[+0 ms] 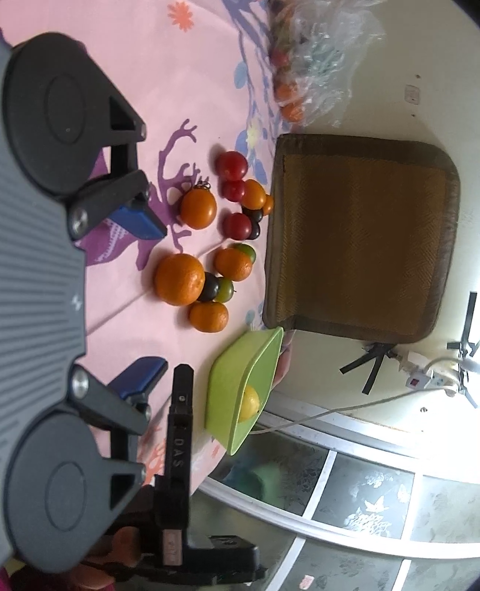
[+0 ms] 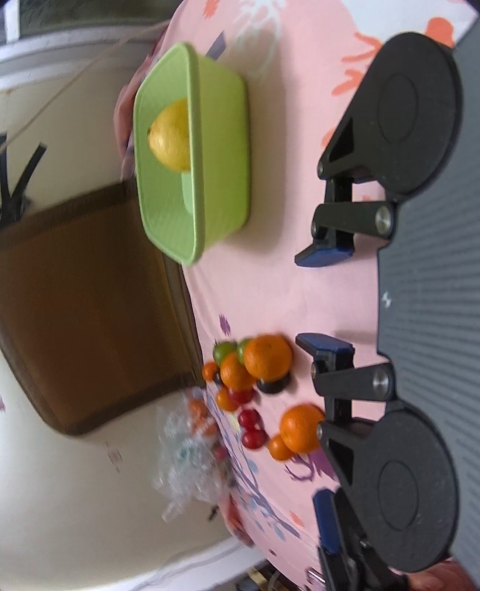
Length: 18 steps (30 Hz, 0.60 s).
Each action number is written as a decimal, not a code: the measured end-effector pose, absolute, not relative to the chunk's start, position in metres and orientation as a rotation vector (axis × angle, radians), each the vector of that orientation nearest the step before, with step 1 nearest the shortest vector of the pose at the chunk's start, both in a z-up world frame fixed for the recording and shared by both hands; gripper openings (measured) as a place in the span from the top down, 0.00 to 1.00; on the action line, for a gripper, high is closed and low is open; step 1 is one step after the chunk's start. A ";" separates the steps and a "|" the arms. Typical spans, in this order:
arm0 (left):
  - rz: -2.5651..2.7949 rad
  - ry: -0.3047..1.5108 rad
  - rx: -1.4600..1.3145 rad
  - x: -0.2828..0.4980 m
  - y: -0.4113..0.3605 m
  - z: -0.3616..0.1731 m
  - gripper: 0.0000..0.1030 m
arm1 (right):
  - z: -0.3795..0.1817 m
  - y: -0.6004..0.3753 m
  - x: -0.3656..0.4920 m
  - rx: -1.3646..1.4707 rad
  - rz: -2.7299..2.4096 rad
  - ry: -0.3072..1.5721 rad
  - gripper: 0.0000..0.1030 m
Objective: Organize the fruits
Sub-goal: 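Grasp a mandarin with the right gripper while the left gripper approaches a dark plum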
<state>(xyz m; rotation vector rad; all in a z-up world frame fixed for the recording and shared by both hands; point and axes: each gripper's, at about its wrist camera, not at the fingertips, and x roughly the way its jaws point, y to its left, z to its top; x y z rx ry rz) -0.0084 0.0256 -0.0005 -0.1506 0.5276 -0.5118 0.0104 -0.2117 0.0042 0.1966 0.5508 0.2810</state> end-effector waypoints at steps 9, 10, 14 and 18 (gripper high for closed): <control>-0.405 0.603 -0.151 0.019 0.018 -0.001 0.33 | 0.016 -0.189 0.018 0.062 0.448 0.515 0.75; -0.403 0.598 -0.122 0.022 0.012 0.000 0.33 | 0.016 -0.188 0.023 0.063 0.457 0.518 0.75; -0.386 0.605 -0.025 0.031 -0.009 0.002 0.34 | 0.020 -0.188 0.038 0.096 0.485 0.517 0.73; -0.383 0.634 -0.013 0.040 -0.020 -0.003 0.47 | 0.031 -0.180 0.045 0.073 0.521 0.483 0.72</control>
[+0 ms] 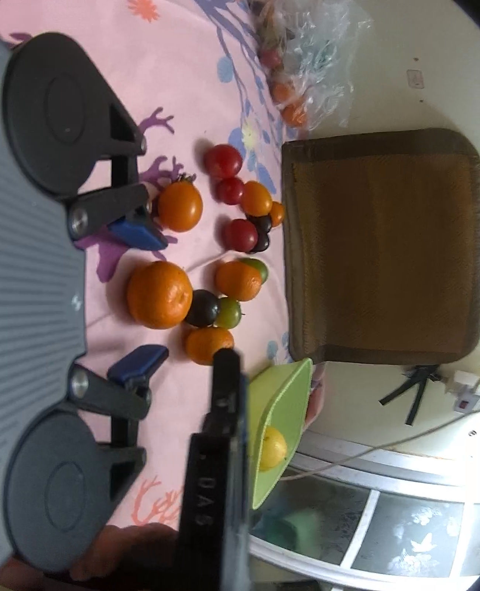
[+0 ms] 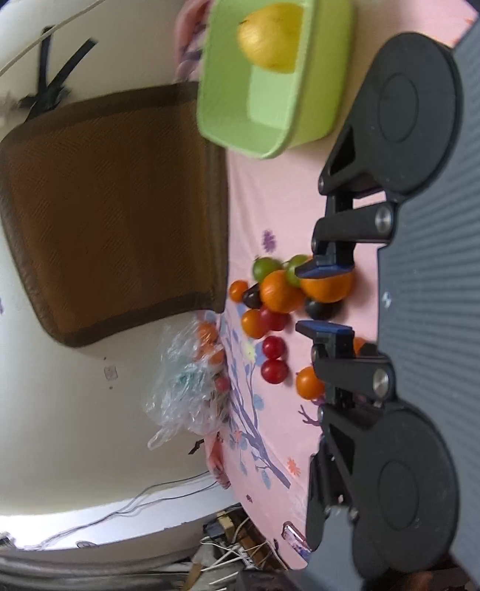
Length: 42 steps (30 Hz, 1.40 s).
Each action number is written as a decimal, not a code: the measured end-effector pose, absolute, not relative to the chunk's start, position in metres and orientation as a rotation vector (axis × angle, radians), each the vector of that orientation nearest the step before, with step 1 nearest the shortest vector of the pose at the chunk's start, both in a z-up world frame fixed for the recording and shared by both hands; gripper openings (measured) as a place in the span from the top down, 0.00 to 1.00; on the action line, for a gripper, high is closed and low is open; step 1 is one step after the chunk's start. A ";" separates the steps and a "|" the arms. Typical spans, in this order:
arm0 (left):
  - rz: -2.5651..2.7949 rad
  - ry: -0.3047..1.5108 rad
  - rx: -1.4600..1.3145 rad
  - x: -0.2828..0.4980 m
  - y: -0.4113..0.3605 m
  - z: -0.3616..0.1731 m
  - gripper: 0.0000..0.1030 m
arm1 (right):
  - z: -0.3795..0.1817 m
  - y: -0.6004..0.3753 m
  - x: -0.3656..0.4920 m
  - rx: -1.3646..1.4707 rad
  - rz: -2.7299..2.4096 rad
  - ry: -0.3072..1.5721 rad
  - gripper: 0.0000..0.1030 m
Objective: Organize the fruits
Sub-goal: 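Grasp a mandarin with the right gripper while the left gripper approaches a dark plum, then grasp the dark plum with the left gripper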
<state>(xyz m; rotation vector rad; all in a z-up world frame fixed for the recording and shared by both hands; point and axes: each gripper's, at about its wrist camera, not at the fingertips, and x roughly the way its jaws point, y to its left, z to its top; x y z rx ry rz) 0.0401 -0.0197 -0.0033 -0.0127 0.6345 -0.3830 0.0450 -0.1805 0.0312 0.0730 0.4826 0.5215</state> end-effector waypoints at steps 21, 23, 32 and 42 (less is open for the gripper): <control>-0.425 0.618 0.146 0.066 -0.044 0.021 0.46 | 0.008 -0.205 0.064 0.115 0.407 0.570 0.62; -0.434 0.667 0.173 0.080 -0.053 0.019 0.57 | 0.007 -0.209 0.061 0.120 0.396 0.566 0.63; -0.447 0.790 0.101 0.110 -0.056 0.013 0.73 | 0.008 -0.215 0.054 0.135 0.394 0.531 0.64; -0.520 0.661 0.047 0.103 -0.081 0.062 0.74 | 0.038 -0.253 0.036 0.080 0.308 0.291 0.64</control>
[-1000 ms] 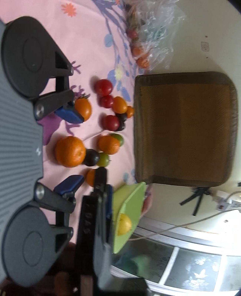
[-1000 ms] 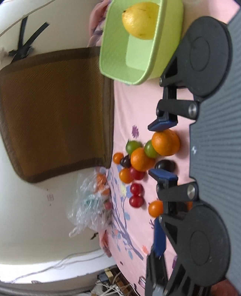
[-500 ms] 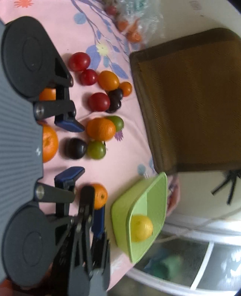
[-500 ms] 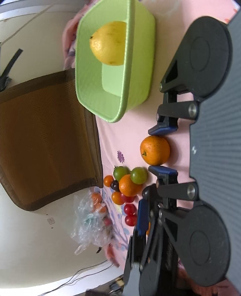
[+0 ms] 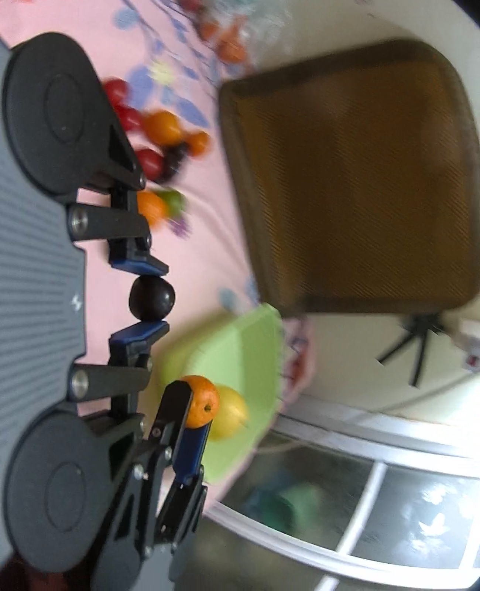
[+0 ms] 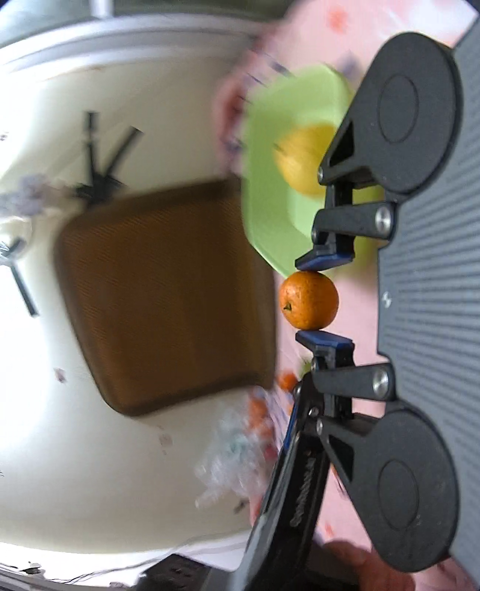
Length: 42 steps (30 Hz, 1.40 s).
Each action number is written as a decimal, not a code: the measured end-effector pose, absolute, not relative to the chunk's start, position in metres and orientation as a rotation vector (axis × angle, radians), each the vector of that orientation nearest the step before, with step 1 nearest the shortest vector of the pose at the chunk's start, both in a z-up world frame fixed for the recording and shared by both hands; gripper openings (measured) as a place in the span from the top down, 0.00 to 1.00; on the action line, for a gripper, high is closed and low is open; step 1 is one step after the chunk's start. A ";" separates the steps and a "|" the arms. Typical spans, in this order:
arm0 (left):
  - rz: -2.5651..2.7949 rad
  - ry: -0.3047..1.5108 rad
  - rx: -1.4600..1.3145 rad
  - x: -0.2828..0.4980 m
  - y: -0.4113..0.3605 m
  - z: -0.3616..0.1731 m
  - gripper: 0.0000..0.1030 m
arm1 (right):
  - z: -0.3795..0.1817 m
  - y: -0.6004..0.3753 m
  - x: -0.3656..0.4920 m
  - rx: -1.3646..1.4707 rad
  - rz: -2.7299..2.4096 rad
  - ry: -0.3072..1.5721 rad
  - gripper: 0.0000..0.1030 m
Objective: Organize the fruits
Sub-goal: 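Drop the plum and mandarin into the green basket with both grippers, then grasp a green tomato with the right gripper while the left grasps a mandarin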
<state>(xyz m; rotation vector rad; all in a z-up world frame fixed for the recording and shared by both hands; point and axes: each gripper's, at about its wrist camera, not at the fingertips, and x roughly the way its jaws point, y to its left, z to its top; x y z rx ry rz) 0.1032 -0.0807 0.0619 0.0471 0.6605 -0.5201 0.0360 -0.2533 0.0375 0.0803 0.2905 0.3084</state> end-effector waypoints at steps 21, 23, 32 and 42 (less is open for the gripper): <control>-0.634 0.774 -0.152 0.194 -0.157 0.041 0.60 | 0.021 -0.283 0.072 -0.128 0.049 0.248 0.40; -0.650 0.751 -0.183 0.187 -0.148 0.050 0.60 | 0.023 -0.295 0.073 -0.074 -0.018 0.229 0.40; -0.472 0.525 -0.252 0.103 -0.024 0.094 0.60 | 0.033 -0.312 0.046 0.063 -0.023 0.058 0.40; -0.215 0.616 -0.247 0.049 0.059 0.046 0.60 | 0.045 -0.265 0.024 0.092 0.314 0.161 0.49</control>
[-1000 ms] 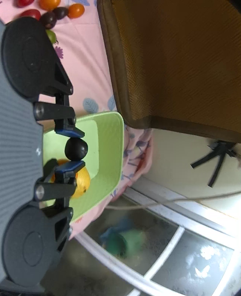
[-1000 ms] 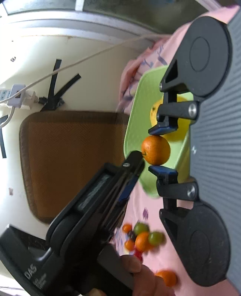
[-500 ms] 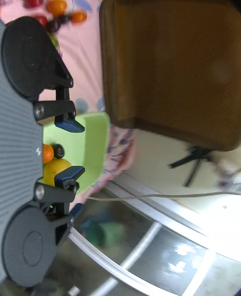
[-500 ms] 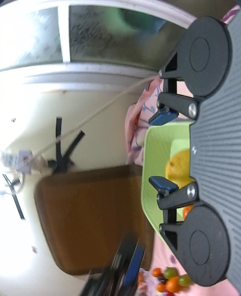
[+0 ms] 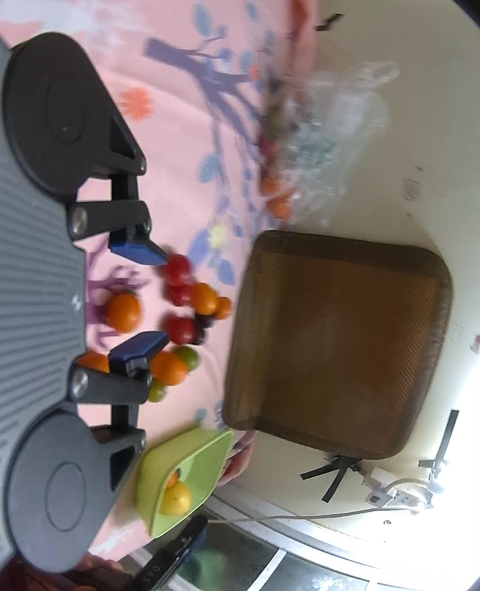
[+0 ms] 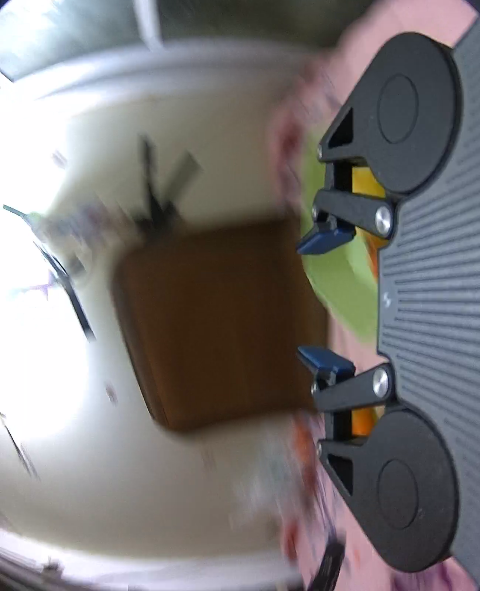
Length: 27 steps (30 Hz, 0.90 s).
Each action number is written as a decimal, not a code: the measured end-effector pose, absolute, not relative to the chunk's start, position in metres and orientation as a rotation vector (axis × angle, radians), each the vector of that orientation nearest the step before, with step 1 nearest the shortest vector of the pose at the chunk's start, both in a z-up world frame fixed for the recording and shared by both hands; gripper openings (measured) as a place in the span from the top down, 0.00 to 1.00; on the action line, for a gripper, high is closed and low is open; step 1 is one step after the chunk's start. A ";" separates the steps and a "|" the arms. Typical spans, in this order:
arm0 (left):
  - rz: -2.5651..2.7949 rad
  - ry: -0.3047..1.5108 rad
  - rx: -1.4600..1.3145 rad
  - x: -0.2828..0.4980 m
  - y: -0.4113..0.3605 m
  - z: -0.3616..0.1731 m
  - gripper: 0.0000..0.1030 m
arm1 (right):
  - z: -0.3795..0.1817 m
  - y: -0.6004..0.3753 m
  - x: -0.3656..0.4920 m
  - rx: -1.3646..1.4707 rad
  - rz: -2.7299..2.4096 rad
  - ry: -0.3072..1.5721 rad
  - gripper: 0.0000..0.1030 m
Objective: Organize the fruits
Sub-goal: 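Grasp a green tomato with the right gripper while the left grasps a mandarin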
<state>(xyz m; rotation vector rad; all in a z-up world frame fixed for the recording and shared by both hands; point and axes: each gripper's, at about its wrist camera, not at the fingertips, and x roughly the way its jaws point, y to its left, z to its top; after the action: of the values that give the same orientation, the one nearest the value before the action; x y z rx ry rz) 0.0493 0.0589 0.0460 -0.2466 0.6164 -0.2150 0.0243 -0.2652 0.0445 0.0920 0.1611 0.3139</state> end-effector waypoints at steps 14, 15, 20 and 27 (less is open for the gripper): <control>-0.427 0.611 0.008 0.038 -0.018 0.012 0.49 | 0.018 -0.175 0.089 -0.027 0.507 0.546 0.67; -0.414 0.604 0.025 0.039 -0.019 0.011 0.49 | 0.016 -0.172 0.090 -0.038 0.505 0.555 0.67; -0.363 0.600 0.072 0.046 -0.027 0.007 0.49 | 0.008 -0.163 0.100 -0.081 0.517 0.577 0.67; -0.355 0.646 0.051 0.057 -0.026 -0.003 0.59 | 0.008 -0.171 0.088 -0.086 0.499 0.547 0.74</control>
<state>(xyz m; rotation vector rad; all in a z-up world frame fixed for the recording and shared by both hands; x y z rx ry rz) 0.0570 -0.0256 -0.0028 0.0505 0.6464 -0.3553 0.0877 -0.1709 0.0082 -0.0862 0.5472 0.4995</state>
